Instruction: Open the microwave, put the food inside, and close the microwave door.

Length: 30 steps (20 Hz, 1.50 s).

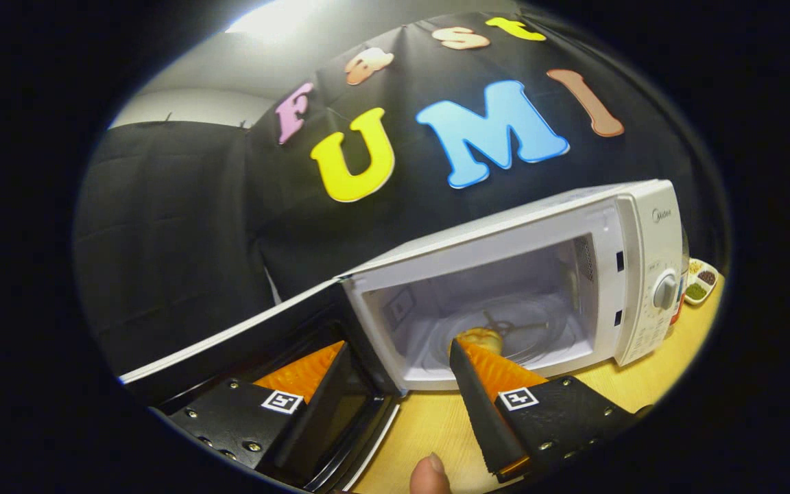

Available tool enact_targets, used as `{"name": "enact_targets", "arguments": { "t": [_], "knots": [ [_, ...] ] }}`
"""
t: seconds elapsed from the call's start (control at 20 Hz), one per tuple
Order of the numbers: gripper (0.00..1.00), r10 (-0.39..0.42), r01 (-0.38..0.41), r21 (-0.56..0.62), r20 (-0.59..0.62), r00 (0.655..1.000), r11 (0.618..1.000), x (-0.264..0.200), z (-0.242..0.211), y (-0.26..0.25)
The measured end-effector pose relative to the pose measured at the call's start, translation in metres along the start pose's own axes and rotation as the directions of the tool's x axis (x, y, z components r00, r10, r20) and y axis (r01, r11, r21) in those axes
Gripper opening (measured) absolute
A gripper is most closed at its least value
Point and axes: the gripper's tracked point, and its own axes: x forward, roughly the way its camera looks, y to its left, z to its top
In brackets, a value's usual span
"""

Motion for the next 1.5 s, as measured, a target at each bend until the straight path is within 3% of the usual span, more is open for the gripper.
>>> {"name": "enact_targets", "arguments": {
  "t": [0.25,0.55,0.8,0.9,1.15,1.3,1.4,1.5],
  "knots": [
    [0.88,0.177,-0.172,-0.086,0.052,0.983,0.981,-0.078,0.017,0.071],
    [0.88,0.36,-0.327,-0.23,0.122,0.925,0.917,-0.155,0.026,0.154],
    [0.88,0.442,-0.406,-0.346,0.028,0.897,0.846,-0.168,-0.016,0.205],
    [0.89,0.455,-0.407,-0.372,0.045,0.889,0.834,-0.174,-0.017,0.22],
    [0.89,0.531,-0.514,-0.331,-0.044,0.846,0.791,-0.165,-0.058,0.262],
    [0.62,0.529,-0.536,-0.302,-0.114,0.841,0.788,-0.157,-0.085,0.264],
    [0.52,0.501,-0.52,-0.282,-0.141,0.854,0.806,-0.146,-0.1,0.259],
    [0.22,0.482,-0.51,-0.251,-0.167,0.86,0.823,-0.138,-0.113,0.252]
  ]
}}
